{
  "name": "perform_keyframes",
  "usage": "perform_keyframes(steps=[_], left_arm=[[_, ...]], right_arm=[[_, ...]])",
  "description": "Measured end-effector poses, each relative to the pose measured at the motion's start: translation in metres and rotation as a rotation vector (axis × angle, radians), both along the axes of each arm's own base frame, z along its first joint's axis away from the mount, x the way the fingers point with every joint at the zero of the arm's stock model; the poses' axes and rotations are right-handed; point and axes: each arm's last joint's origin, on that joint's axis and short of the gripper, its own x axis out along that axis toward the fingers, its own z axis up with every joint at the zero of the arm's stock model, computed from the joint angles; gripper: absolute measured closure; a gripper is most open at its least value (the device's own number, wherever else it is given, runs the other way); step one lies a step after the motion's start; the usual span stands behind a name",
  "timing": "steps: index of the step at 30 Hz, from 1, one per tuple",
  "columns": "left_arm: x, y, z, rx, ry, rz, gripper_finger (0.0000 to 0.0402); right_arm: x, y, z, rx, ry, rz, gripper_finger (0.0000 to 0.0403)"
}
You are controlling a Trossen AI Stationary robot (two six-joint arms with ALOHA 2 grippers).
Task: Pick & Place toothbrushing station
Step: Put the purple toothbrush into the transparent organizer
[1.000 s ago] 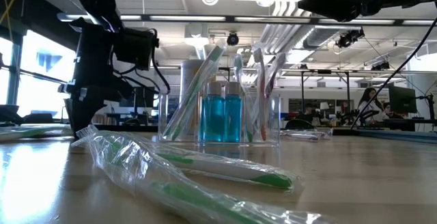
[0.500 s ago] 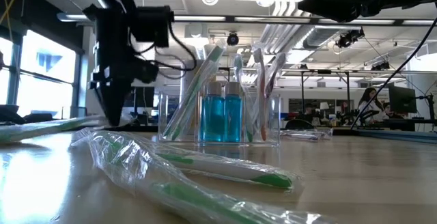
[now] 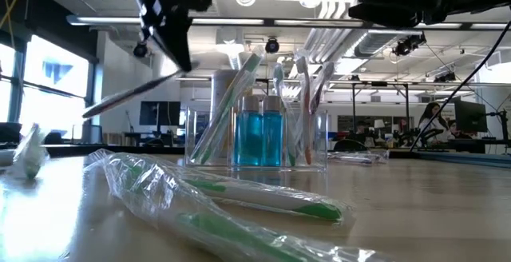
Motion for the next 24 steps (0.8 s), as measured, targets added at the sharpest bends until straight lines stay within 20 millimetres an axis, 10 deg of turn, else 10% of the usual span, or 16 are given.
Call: perform_keyframes(steps=[12, 24], left_arm=[[0.004, -0.045, 0.062, 0.172, -0.493, -0.245, 0.0393], [0.009, -0.054, 0.055, 0.156, -0.721, -0.445, 0.0393]], right_arm=[[0.0, 0.0, -0.001, 0.018, 0.004, 0.015, 0.0062], [0.0, 0.001, -0.004, 0.014, 0.033, 0.029, 0.0062]])
